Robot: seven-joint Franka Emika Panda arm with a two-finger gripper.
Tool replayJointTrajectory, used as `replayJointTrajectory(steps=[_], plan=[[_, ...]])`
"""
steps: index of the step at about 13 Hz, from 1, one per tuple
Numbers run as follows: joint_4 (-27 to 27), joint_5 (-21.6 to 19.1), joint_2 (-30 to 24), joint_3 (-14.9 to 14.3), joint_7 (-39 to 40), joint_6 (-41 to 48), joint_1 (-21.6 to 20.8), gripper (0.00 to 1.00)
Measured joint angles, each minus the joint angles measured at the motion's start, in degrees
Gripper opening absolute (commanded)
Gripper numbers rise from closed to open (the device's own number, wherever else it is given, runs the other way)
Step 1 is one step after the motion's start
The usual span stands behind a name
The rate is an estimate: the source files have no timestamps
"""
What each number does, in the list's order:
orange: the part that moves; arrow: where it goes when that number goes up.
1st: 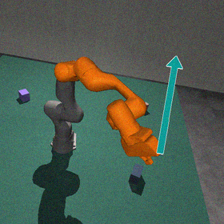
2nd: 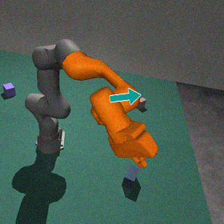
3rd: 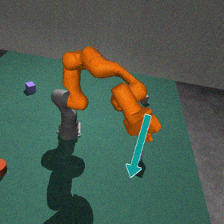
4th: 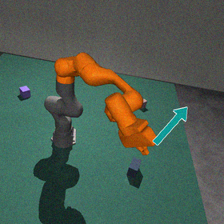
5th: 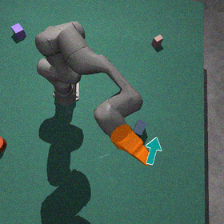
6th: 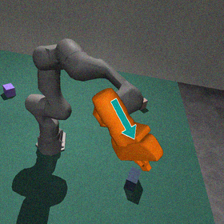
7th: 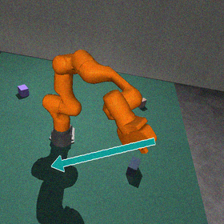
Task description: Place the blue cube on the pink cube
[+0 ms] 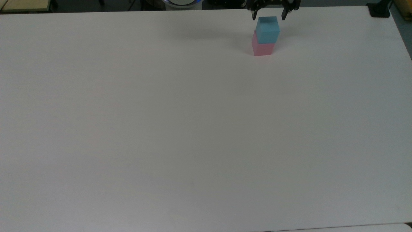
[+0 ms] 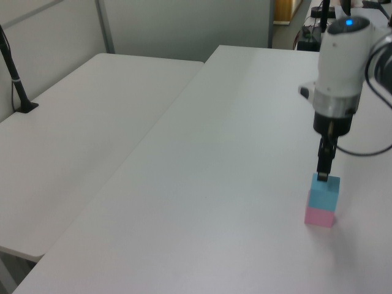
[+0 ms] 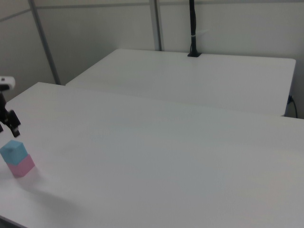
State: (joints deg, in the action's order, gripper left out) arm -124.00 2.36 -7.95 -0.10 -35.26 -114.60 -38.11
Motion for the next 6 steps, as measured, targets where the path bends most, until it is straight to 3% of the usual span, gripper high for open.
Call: replayJointTrajectory(steps=[6], plan=[[25.14, 0.00, -1.79, -0.32, 0.63, 27.95, 0.27, 1.00]])
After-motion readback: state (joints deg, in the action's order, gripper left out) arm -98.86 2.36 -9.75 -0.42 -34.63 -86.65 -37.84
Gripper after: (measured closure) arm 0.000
